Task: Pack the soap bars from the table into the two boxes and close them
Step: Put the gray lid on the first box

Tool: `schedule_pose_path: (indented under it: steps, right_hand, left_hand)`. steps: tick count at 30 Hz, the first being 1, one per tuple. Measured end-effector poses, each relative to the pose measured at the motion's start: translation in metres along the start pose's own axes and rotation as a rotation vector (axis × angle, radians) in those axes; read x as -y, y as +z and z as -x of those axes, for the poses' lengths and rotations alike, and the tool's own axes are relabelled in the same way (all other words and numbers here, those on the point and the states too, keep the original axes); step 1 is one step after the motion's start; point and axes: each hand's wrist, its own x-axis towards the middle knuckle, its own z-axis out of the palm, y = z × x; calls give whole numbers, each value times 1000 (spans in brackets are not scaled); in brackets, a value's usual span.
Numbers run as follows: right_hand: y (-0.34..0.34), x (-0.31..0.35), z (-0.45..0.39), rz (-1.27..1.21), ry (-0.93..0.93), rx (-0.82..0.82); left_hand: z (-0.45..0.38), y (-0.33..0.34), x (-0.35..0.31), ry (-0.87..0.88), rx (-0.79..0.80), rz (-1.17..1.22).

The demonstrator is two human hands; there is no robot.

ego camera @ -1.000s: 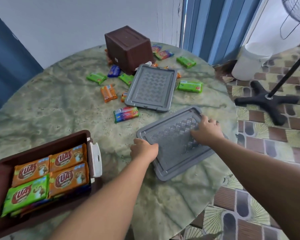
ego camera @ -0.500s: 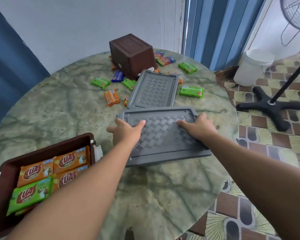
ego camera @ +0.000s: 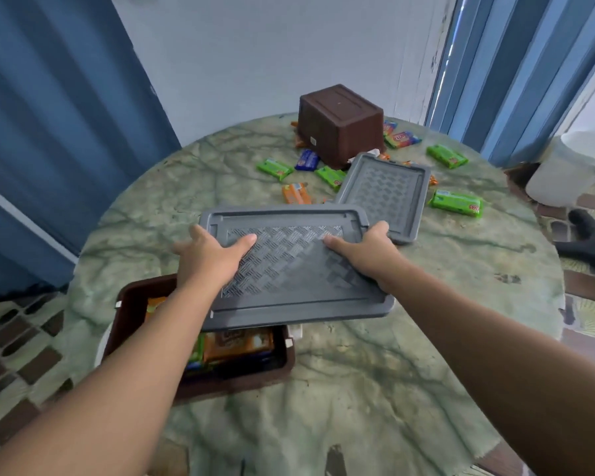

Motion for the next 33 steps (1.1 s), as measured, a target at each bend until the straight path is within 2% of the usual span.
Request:
schedule_pose_path:
  steps: [9,13,19,24,28,33]
  right_hand:
    - [103,35,47,188,-145,74]
    - [125,27,60,349,-145,20]
    - [145,18,78,456,-97,-125]
    - [150,14,81,458,-91,-167]
    - [146,22,82,540,-111,-135]
    - [143,43,67,505,-67,-33]
  left_hand:
    - [-7,-65,123,-173,-5,19]
    - [-4,-66,143,-170,20,-5]
    - [6,-57,168,-119,-24,-236]
    - [7,-50,175,-86,13,-111]
    - [6,-51,176,-57,35,-64]
    - [-5,-55,175,-77,121,-58]
